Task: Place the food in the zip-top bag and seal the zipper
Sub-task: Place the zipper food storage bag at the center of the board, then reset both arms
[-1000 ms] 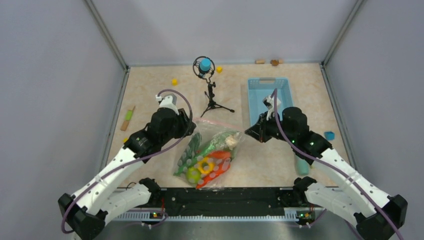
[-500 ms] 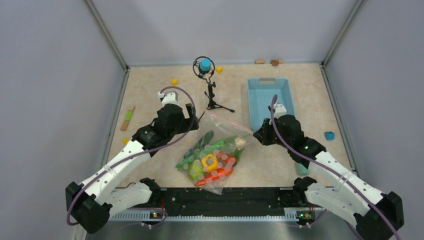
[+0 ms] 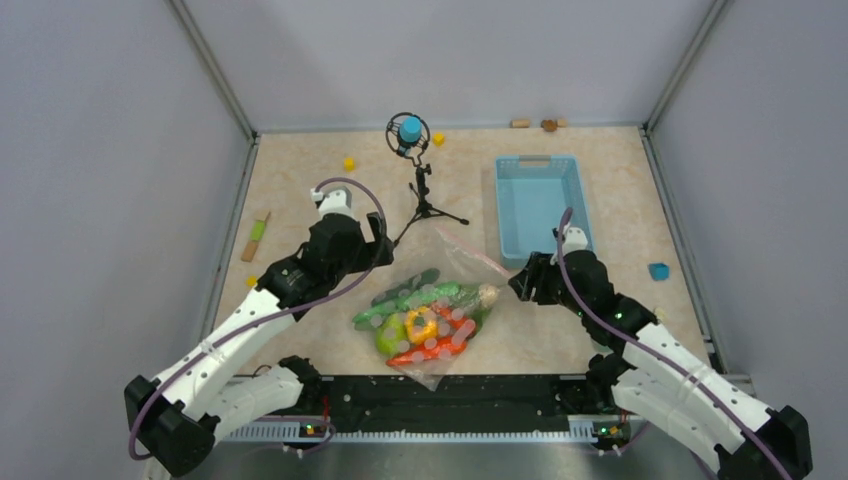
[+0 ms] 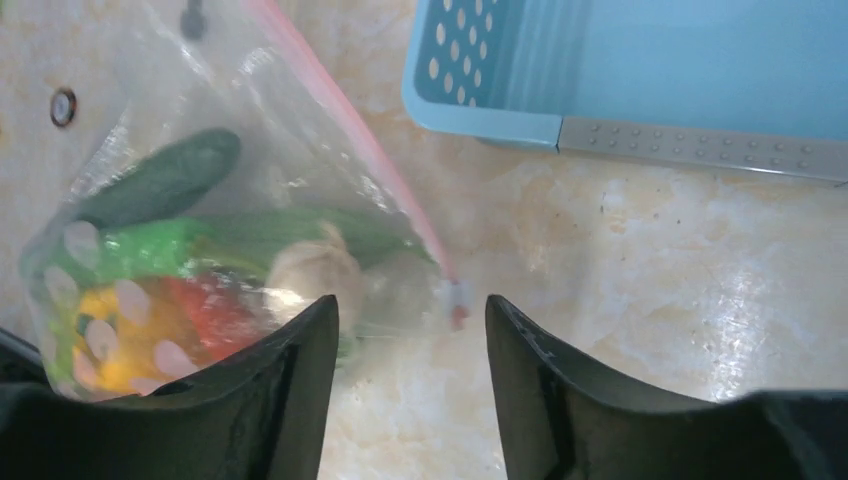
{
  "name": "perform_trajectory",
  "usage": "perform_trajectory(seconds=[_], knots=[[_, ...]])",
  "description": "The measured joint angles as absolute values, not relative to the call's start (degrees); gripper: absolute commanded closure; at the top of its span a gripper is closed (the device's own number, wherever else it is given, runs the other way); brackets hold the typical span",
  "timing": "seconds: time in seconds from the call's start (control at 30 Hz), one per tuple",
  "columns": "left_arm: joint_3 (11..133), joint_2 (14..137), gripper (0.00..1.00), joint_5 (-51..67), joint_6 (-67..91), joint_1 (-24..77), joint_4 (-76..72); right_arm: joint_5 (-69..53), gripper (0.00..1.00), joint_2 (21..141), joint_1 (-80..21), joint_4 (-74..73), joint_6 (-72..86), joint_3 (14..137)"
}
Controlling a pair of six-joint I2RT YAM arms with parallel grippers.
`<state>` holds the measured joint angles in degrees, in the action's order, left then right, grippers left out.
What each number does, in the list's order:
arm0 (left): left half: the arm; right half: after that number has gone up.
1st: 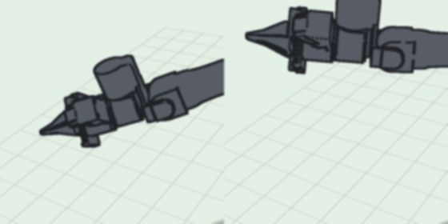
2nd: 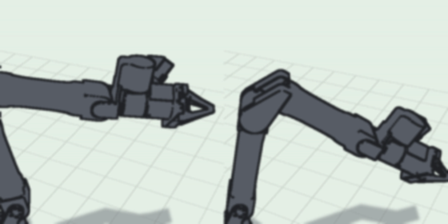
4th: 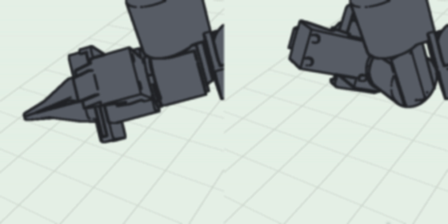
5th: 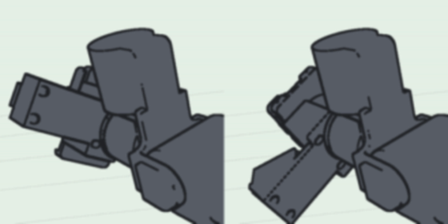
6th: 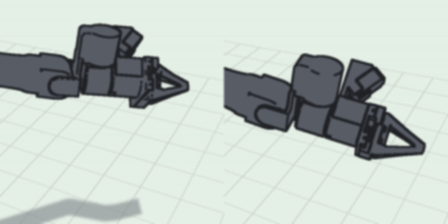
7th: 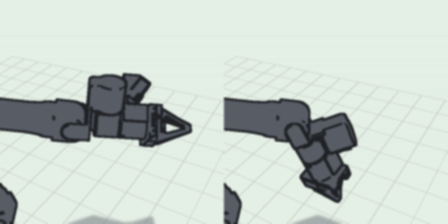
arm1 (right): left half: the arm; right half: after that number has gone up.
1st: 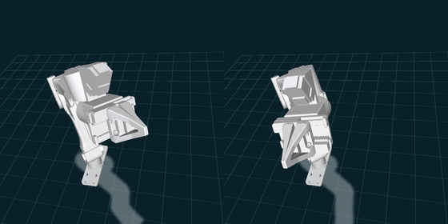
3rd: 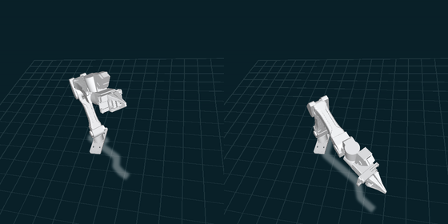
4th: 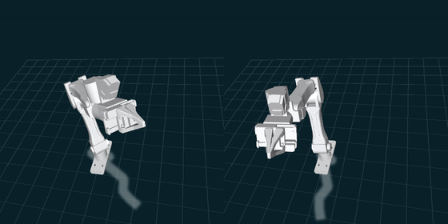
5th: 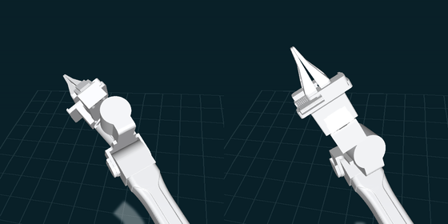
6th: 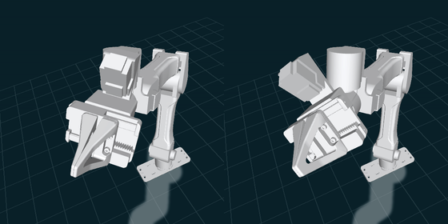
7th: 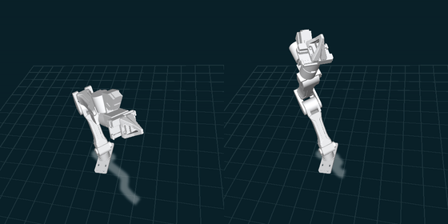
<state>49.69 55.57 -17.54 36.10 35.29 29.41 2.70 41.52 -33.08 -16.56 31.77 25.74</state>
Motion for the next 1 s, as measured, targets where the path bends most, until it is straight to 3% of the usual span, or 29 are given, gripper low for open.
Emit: perform_trajectory(seconds=[0.17, 0.23, 0.63, 1.0], knots=[[48.6, 53.1, 0.03, -18.2, 36.3, 35.3, 31.4, 4.0, 0.08, 38.5, -33.1, -18.0, 31.1, 25.7], [48.5, 52.3, 0.03, -18.4, 36.4, 35.3, 31.5, 4.8, 0.02, 37.0, -33.1, -18.8, 31.2, 25.7], [46.3, 50.6, 0.03, -17.8, 35.2, 35.3, 27.7, 19.2, 0.01, 30.6, -33.0, -28.1, 33.5, 31.3], [46.3, 49.7, 0.03, -19.4, 33.6, 35.3, 26.7, 24.3, 0.01, 25.7, -32.9, -31.1, 33.5, 31.3]])
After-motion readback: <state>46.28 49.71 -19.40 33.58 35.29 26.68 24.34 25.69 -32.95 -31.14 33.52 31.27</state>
